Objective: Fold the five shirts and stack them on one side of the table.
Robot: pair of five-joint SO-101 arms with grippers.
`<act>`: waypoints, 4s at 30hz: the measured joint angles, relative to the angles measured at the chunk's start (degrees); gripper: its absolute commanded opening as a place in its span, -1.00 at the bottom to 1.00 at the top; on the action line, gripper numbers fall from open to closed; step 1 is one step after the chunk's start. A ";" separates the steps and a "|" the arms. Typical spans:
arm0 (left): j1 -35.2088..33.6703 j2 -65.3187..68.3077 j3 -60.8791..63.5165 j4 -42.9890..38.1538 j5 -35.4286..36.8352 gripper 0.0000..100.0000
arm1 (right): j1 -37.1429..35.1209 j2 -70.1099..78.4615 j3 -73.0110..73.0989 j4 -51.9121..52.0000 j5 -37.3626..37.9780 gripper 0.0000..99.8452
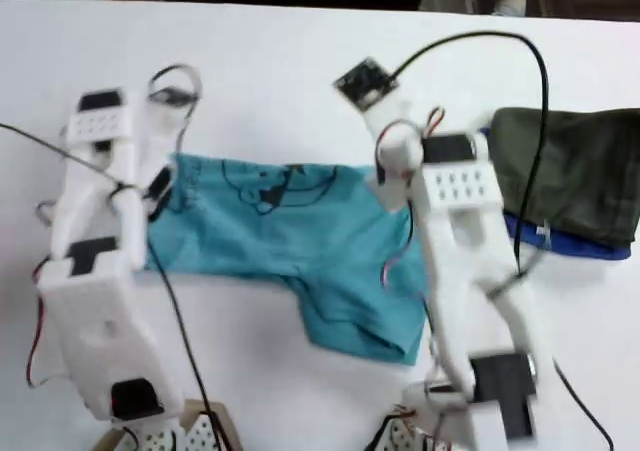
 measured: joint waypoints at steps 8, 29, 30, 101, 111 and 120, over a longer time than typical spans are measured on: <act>-3.16 -1.58 10.55 -8.00 -2.29 -0.94 | -1.58 -23.38 16.62 0.00 0.00 -0.96; -8.88 -12.92 10.99 9.32 -8.62 -0.94 | -1.76 -35.08 34.46 -2.90 0.00 -0.96; -8.88 -12.92 10.99 9.67 -8.62 -0.94 | -1.76 -35.08 34.46 -2.90 0.00 -0.96; -6.33 -13.45 22.77 7.56 -5.45 -0.95 | 4.66 -35.60 29.19 5.10 0.00 -0.96; -6.95 -13.45 24.62 6.24 -6.33 -0.95 | 4.75 -35.60 29.27 4.57 0.00 -0.96; -8.88 -13.45 27.69 1.23 -6.33 -0.95 | 4.66 -35.60 29.27 4.57 0.00 -0.96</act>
